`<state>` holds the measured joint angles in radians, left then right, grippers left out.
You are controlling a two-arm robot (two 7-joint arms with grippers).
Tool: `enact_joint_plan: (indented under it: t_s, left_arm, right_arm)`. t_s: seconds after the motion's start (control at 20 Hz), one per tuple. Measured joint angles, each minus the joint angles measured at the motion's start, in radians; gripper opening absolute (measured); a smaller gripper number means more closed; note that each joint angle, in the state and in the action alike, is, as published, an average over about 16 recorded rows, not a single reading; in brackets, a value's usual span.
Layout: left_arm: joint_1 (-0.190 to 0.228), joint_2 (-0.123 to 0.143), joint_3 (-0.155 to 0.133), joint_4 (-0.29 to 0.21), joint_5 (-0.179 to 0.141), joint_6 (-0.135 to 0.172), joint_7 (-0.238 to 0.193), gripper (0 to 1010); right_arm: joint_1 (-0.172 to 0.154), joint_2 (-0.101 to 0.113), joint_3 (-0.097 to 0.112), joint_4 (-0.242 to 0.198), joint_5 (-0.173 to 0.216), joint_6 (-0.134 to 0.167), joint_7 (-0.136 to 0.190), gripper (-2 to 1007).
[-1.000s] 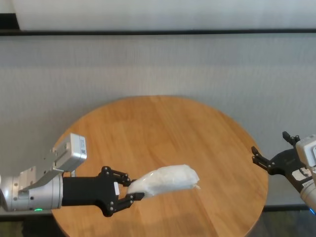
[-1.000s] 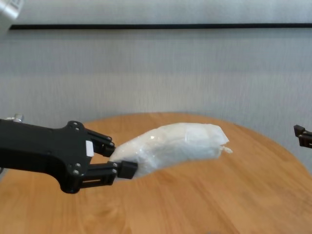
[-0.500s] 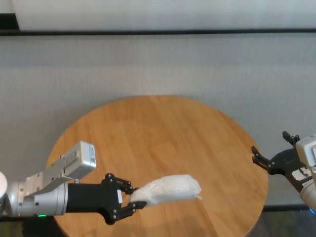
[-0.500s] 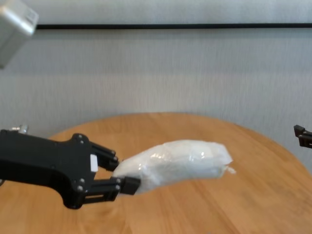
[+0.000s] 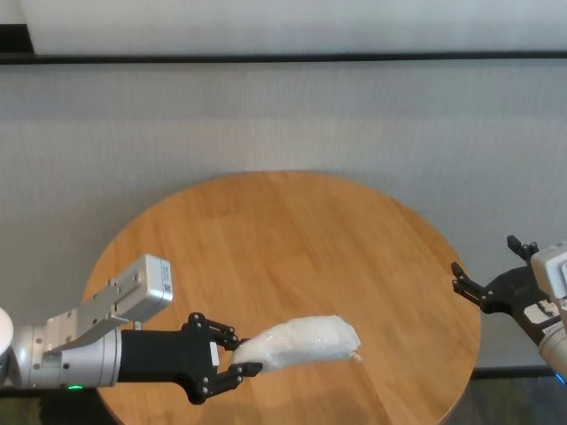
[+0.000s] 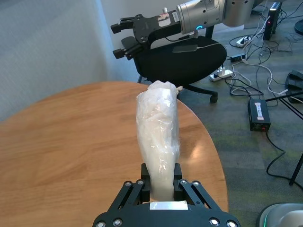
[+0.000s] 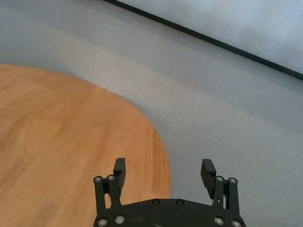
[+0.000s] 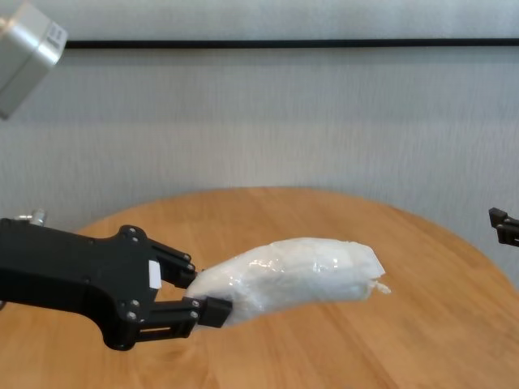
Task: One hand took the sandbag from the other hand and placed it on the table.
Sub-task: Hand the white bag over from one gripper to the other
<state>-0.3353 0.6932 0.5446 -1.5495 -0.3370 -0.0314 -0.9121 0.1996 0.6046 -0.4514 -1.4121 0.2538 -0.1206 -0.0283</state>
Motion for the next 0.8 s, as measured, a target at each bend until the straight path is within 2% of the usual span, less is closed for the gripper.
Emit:
enact_joint_plan:
  t_s: [0.8]
  left_arm:
    - [0.001, -0.002, -0.005, 0.001, -0.003, -0.004, -0.004, 278]
  right_arm:
    - [0.000, 0.000, 0.000, 0.000, -0.003, -0.001, 0.001, 1000]
